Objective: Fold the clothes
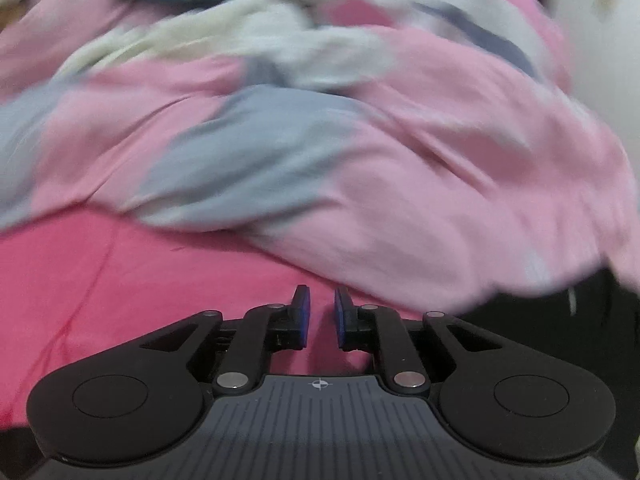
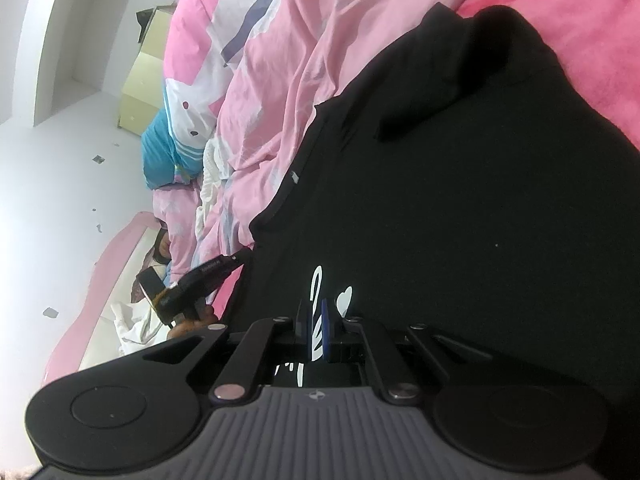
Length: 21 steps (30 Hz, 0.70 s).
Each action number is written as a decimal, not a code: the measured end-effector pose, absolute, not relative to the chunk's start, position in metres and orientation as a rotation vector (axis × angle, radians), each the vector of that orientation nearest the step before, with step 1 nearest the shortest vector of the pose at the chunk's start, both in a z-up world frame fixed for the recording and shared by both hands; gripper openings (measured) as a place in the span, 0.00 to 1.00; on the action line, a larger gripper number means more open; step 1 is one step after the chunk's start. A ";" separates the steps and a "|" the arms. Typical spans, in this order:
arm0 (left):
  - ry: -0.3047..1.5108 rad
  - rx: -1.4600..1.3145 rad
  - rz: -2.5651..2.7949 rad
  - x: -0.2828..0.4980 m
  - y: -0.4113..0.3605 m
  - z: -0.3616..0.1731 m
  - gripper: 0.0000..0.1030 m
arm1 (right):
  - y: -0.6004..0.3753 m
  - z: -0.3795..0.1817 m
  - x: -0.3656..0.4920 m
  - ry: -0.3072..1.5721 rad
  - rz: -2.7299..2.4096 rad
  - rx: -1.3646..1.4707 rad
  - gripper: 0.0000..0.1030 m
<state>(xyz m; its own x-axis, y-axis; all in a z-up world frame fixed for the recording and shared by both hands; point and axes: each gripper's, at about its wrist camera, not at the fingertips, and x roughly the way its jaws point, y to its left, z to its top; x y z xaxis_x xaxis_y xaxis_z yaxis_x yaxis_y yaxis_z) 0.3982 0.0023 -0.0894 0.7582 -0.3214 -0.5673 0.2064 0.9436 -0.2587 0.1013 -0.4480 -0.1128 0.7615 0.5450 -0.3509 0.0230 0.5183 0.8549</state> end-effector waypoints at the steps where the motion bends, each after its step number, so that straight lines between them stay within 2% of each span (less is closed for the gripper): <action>1: 0.644 -0.221 -0.272 0.397 0.007 -0.085 0.12 | -0.449 -0.113 0.102 0.652 0.343 0.994 0.04; 6: 0.594 -0.216 -0.286 0.366 0.003 -0.051 0.15 | -0.448 -0.110 0.101 0.644 0.336 0.991 0.05; 9: 0.619 -0.163 -0.370 0.334 -0.032 -0.033 0.20 | -0.450 -0.098 0.096 0.638 0.291 0.953 0.05; 14: 0.717 -0.084 -0.551 0.284 -0.109 -0.034 0.23 | -0.449 -0.053 0.089 0.647 0.134 0.715 0.08; 16: 0.747 -0.063 -0.616 0.269 -0.138 -0.047 0.23 | -0.449 -0.031 0.089 0.636 0.079 0.572 0.15; 18: 0.768 -0.029 -0.661 0.257 -0.166 -0.061 0.23 | -0.451 -0.011 0.094 0.620 0.002 0.387 0.35; 21: 0.785 -0.017 -0.695 0.249 -0.192 -0.082 0.23 | -0.468 -0.003 0.110 0.584 -0.090 0.234 0.39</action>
<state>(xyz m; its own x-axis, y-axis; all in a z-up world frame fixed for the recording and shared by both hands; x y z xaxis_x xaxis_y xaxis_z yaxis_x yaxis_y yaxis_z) 0.2490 -0.1924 -0.0823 0.4992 -0.5805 -0.6433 0.5684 0.7798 -0.2626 0.1098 -0.4684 -0.0028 0.8312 -0.0184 -0.5557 0.1505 0.9696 0.1931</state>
